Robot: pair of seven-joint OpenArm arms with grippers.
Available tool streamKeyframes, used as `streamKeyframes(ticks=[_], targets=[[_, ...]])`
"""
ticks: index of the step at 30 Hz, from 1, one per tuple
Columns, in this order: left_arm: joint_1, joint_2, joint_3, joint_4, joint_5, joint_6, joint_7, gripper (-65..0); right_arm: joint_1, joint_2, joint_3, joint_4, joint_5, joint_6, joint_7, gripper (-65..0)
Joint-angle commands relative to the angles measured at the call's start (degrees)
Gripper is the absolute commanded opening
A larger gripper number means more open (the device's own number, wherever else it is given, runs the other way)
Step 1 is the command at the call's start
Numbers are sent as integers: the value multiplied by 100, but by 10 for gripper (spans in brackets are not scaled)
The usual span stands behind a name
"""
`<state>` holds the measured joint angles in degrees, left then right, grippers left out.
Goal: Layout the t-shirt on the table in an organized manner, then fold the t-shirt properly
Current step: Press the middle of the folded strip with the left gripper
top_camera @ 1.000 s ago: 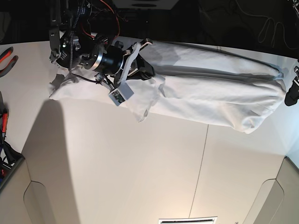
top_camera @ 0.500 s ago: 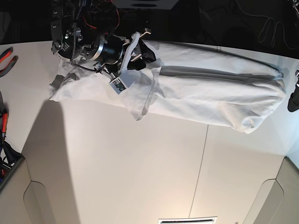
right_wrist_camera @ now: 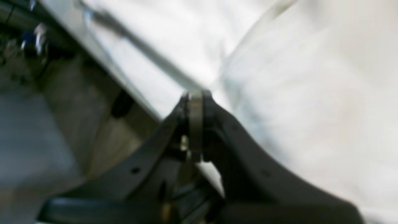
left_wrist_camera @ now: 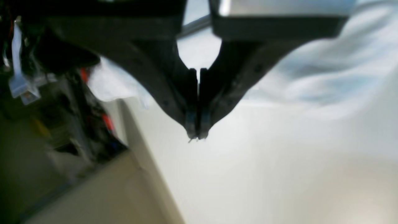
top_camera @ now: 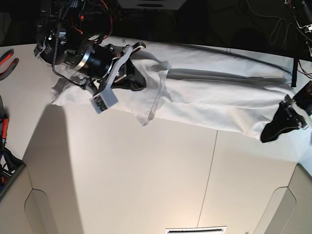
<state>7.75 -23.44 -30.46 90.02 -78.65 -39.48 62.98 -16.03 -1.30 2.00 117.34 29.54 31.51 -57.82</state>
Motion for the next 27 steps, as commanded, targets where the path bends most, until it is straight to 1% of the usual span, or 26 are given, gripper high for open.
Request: streamKeyframes(ticks=[1, 5, 10, 13, 17, 20, 22, 25, 27], targets=[[-28, -7, 282, 79, -125, -52, -59, -650, 26, -17, 142, 184, 157, -20, 127, -650], [-28, 374, 1484, 76, -125, -52, -57, -650, -4, -20, 745, 273, 496, -20, 120, -650], [-31, 964, 2610, 76, -96, -52, 9, -650, -299, -66, 1440, 264, 831, -15, 129, -650], [-133, 1189, 3209, 76, 216, -52, 4, -650, -402, -61, 1864, 212, 955, 22, 173, -650], [-396, 1346, 3910, 15, 719, -52, -155, -650, -393, -59, 2245, -74, 1056, 50, 385, -650], [-592, 1445, 4284, -205, 1139, -52, -420, -650, -295, -59, 2273, -560, 1060, 94, 404, -650], [-715, 1576, 4433, -442, 1447, -52, -595, -650, -188, -59, 2273, -992, 1158, 133, 404, -650], [-874, 1808, 4478, -942, 1851, -52, -815, -650, 4, -57, 2273, -1650, 1259, 177, 433, -650], [-986, 1904, 4478, -1329, 2214, -52, -1117, -650, 146, -44, 2273, -2055, 1248, 177, 444, -650]])
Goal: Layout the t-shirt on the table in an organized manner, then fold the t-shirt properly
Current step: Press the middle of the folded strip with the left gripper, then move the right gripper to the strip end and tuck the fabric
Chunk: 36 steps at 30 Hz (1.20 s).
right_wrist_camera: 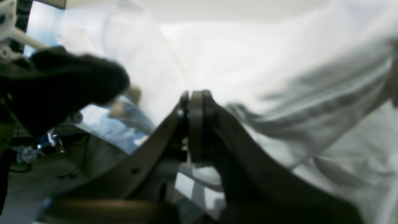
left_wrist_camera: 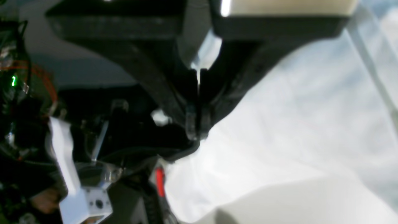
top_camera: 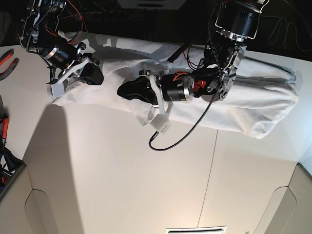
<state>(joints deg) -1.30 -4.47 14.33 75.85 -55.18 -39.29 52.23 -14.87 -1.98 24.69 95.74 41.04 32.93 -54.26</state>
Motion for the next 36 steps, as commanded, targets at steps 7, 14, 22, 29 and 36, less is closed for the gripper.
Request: streamKeyframes(ticks=[7, 14, 22, 29, 36], targets=[[-236, -61, -133, -820, 1727, 378, -1137, -650, 197, 190, 39, -774, -328, -22, 297, -650], [-238, -223, -376, -848, 2031, 592, -1263, -650, 216, 229, 730, -879, -638, -83, 638, -650], [-238, -221, -546, -848, 2026, 656, -1305, -650, 293, 459, 1545, -846, 337, -52, 212, -650], [-238, -221, -546, -848, 2026, 656, -1305, -650, 297, 461, 1816, 151, 1246, 107, -155, -650], [-251, -219, -544, -848, 2022, 656, -1307, -650, 540, 463, 876, 671, 879, 160, -50, -650]])
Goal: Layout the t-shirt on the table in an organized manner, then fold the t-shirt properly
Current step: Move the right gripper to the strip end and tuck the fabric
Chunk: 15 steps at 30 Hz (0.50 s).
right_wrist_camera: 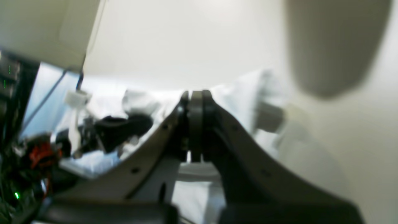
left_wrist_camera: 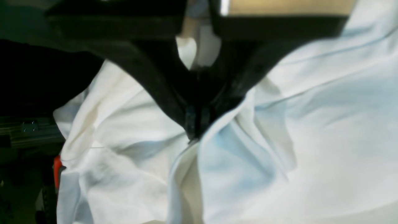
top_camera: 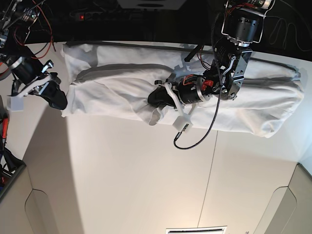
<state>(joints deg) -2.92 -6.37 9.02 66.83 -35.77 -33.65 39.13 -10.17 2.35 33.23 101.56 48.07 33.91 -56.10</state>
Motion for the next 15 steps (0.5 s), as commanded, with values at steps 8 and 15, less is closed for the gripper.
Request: streamKeyframes(ticks=[8, 15], targets=[[-87, -28, -13, 55, 42, 90, 7, -650, 1152, 42, -1137, -1204, -1495, 37, 831, -650], [-87, -33, -15, 55, 48, 92, 9, -650, 1453, 378, -1130, -2835, -1926, -42, 999, -650]])
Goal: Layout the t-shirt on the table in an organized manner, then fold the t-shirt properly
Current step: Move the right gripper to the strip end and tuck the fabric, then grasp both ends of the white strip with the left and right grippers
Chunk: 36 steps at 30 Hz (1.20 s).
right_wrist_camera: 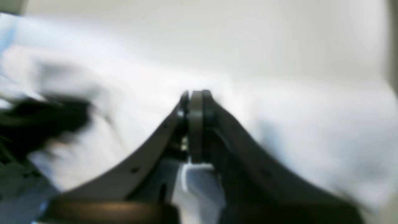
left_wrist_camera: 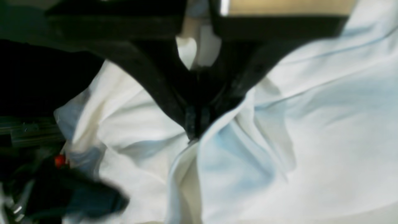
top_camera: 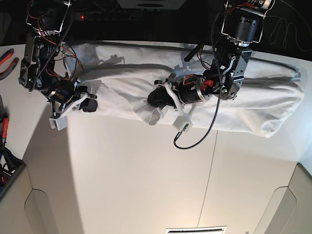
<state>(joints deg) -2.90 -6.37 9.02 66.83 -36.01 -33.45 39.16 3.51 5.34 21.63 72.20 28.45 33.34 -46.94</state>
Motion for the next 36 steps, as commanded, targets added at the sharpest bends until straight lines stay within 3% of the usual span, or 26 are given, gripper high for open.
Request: streamKeyframes(ticks=[1, 5, 14, 19, 22, 26, 31, 36], targets=[[-92, -33, -15, 55, 72, 72, 7, -650, 70, 157, 68, -39, -50, -39, 166, -650], [-92, -31, -15, 55, 72, 70, 4, -650, 74, 409, 492, -269, -271, -131, 393, -650], [-92, -31, -13, 55, 68, 72, 2, -650, 92, 1027, 1285, -256, 52, -144, 450, -650], [-109, -31, -15, 81, -282, -33, -160, -650, 90, 1174, 1419, -111, 1279, -15, -15, -650], [-122, -33, -15, 361, -608, -651, -72, -650, 85, 1134, 1475, 293, 1639, 39, -334, -650], [-122, -33, -15, 1255, -1156, -655, 413, -650, 55, 979, 1475, 1099, 1661, 44, -549, -650], [-122, -35, -199, 2424, -1108, -655, 675, -456, 57, 525, 1464, 2155, 1794, 44, -782, -650], [-142, -131, -997, 2761, -675, -649, 651, -451, -20, -105, 1027, 2715, 2085, 98, -1075, -650]])
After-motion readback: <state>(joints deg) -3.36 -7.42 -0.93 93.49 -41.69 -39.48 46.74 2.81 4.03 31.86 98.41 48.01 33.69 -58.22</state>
